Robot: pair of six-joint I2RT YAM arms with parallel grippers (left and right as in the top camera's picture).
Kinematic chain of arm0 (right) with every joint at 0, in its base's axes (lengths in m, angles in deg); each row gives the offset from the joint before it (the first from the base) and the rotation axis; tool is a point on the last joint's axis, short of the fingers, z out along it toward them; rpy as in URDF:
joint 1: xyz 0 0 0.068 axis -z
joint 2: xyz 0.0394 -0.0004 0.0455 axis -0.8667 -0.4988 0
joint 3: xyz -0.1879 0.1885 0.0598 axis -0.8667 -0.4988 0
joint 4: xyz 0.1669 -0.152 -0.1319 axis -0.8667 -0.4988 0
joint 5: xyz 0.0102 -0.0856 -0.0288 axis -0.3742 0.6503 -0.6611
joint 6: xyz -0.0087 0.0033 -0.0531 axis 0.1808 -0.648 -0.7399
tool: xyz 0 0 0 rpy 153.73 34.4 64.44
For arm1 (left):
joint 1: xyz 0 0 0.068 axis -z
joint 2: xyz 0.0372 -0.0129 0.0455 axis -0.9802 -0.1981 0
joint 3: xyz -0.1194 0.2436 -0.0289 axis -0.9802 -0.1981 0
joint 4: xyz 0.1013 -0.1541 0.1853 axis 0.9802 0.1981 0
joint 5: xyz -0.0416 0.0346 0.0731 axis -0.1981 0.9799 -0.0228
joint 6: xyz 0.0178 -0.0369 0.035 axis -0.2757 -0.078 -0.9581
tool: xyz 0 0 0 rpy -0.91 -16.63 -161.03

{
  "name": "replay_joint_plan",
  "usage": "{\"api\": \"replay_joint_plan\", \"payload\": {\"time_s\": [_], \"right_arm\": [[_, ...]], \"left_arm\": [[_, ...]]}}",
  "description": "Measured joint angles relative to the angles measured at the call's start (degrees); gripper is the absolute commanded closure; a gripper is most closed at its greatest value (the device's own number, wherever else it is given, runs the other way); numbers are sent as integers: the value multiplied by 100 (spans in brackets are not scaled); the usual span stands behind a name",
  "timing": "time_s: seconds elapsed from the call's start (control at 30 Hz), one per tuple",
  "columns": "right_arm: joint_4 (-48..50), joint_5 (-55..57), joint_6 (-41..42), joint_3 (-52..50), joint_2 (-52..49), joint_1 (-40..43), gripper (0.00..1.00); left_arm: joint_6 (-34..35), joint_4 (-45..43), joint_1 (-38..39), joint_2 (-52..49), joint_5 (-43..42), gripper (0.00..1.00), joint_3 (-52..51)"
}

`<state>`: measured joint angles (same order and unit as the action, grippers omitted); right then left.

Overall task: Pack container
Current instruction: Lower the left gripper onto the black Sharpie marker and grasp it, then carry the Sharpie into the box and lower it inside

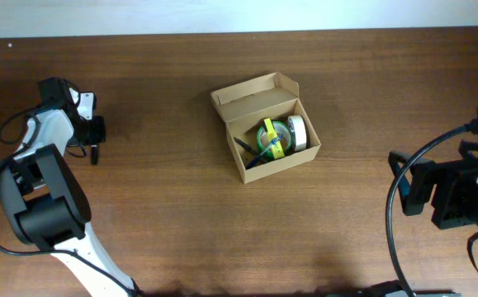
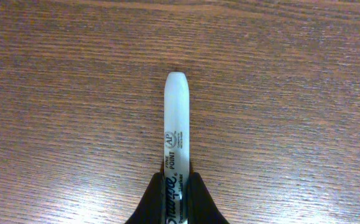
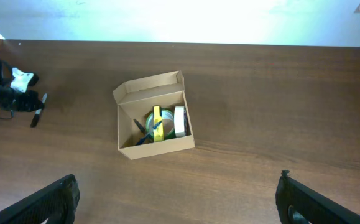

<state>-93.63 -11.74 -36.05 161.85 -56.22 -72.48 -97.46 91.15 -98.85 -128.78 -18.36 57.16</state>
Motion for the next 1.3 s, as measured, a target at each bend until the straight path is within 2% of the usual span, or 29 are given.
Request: {"api": "replay_joint_plan", "payload": {"time_s": [0.43, 0.67, 0.93, 1.3], "right_arm": [[0, 0, 0, 0, 0, 0, 1], [0, 0, 7, 0, 0, 0, 1], [2, -2, 7, 0, 0, 0, 1], [0, -9, 2, 0, 0, 0, 1]], "left_arm": [[72, 79, 24, 15, -20, 98, 26], [116, 920, 444, 348, -24, 98, 332], [46, 1412, 1598, 1252, -24, 98, 1696], [-758, 564, 3998, 1320, -87, 98, 1921]]}}
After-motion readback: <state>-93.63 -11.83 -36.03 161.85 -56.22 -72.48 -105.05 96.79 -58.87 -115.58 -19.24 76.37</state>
